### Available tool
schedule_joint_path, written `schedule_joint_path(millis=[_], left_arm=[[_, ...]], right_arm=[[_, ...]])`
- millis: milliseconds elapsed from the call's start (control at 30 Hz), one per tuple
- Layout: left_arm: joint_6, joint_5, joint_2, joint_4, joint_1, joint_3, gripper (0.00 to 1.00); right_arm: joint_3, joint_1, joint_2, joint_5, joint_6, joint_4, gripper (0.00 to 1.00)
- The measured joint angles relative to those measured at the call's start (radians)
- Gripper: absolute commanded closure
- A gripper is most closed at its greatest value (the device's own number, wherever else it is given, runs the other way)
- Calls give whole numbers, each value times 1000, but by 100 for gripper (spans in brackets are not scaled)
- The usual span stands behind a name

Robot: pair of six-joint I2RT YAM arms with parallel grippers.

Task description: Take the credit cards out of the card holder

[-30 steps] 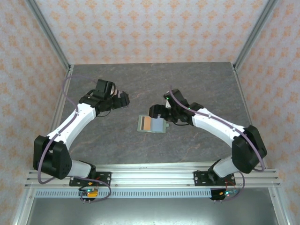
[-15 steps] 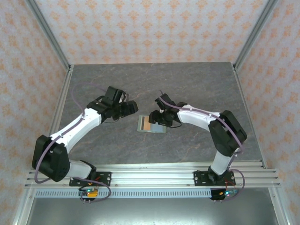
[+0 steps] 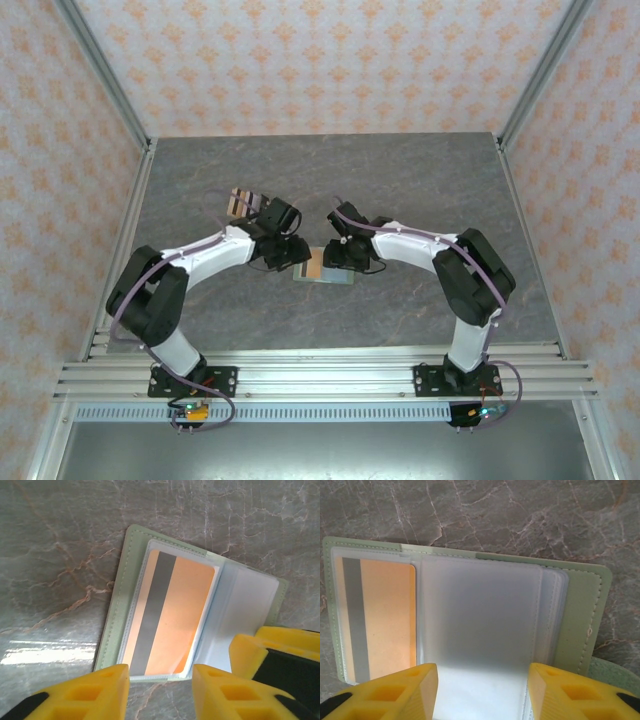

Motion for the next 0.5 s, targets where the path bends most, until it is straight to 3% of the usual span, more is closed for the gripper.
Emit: schedule_joint_path(millis=[367, 500], left_arm=[[18, -43, 156, -18, 0, 138, 87], [17, -66, 180, -26, 0, 142, 91]], right_arm=[[-28, -53, -46, -76, 18, 37, 57], [-30, -62, -75, -147, 72, 108, 65]])
